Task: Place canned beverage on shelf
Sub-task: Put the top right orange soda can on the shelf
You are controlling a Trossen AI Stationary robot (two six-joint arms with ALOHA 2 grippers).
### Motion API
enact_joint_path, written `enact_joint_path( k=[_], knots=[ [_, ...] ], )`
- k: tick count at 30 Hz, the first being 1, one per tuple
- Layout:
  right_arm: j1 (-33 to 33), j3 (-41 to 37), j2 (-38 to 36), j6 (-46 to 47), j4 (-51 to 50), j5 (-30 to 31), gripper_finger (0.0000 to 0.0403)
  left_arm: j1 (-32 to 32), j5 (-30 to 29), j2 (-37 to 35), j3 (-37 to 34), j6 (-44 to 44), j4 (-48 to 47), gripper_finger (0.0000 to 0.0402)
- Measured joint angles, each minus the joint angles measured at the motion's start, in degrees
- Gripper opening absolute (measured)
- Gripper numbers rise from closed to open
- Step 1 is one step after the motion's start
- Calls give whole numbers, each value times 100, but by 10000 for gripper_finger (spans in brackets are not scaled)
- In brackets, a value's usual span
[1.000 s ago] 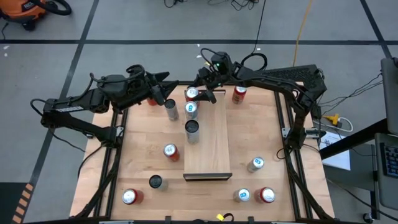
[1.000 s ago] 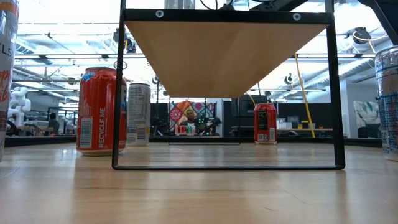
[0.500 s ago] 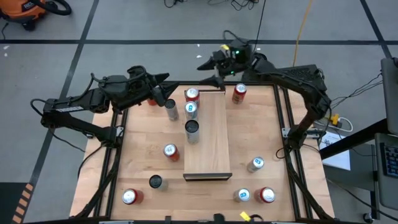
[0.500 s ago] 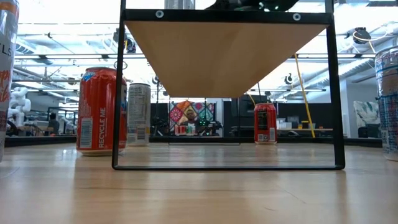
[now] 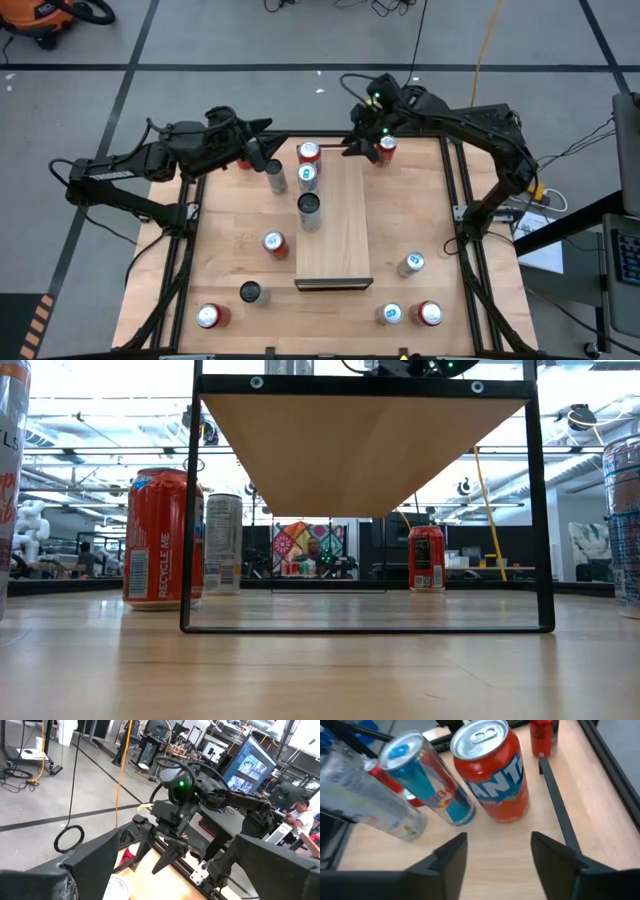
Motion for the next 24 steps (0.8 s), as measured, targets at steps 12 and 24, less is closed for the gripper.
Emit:
enact_joint_path(
  k=[12,24],
  knots=[
    [454,0,367,145,49,560,60,0,-56,1,0,-4,-551,398],
    [610,0,420,255,821,1001,1,0,-68,0,0,18,-595,398]
  ],
)
